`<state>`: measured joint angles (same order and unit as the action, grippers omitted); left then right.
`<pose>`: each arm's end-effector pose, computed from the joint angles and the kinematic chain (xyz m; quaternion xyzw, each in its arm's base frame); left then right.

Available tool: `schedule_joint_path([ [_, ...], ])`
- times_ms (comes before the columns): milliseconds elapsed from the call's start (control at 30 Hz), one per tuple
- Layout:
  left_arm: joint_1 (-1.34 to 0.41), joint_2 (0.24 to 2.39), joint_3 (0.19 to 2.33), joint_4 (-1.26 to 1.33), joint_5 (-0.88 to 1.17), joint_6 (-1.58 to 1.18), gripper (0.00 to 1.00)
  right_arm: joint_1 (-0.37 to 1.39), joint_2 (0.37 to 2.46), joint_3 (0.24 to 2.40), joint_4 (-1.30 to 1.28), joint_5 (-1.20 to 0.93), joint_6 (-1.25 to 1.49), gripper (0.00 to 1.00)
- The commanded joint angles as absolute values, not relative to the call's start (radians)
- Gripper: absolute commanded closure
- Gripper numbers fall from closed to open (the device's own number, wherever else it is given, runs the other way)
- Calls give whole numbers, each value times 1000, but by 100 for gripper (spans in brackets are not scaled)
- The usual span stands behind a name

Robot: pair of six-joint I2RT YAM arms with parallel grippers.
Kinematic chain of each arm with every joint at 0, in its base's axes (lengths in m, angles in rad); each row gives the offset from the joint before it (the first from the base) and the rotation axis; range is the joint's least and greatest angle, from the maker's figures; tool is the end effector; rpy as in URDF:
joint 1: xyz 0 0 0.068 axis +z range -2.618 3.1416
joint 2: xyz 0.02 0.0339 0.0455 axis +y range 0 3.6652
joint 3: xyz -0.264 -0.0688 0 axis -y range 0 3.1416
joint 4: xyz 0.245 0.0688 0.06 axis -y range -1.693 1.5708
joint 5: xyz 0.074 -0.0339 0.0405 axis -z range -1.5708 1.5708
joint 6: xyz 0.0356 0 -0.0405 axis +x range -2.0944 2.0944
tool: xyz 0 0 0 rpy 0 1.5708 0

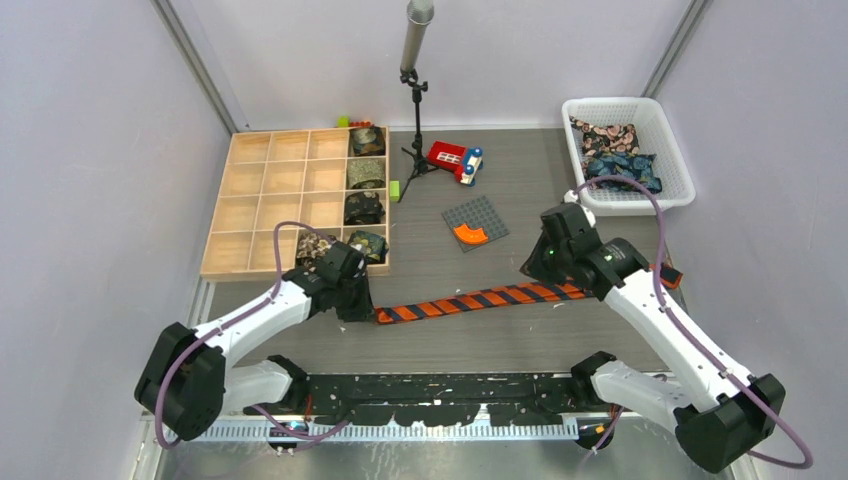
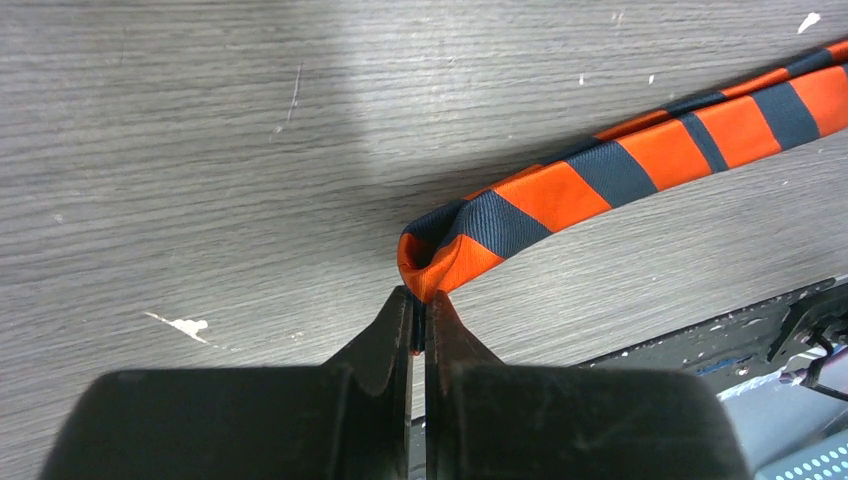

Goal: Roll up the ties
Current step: Roll the tie at the center of the board.

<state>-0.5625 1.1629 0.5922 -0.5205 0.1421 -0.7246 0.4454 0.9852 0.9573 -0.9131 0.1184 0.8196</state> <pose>0.1701 -0.1132 0.1771 -0.0616 0.9671 -0.1973 0.1481 0.1688 0.0759 0.2983 0.1946 0.9292 0.1374 0.2826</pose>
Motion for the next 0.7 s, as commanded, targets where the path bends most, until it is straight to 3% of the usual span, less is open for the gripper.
schedule_joint_path([
  [0, -558, 1175, 631, -573, 160, -718, 100, 569, 1023, 970, -782, 137, 922, 85],
  [333, -557, 1200, 654, -620, 144, -745, 100, 911, 1306, 1034, -566, 206, 1030, 90],
  [667, -554, 1072, 646, -685, 55, -744, 100, 1068, 1655, 1258, -466, 175, 1020, 98],
])
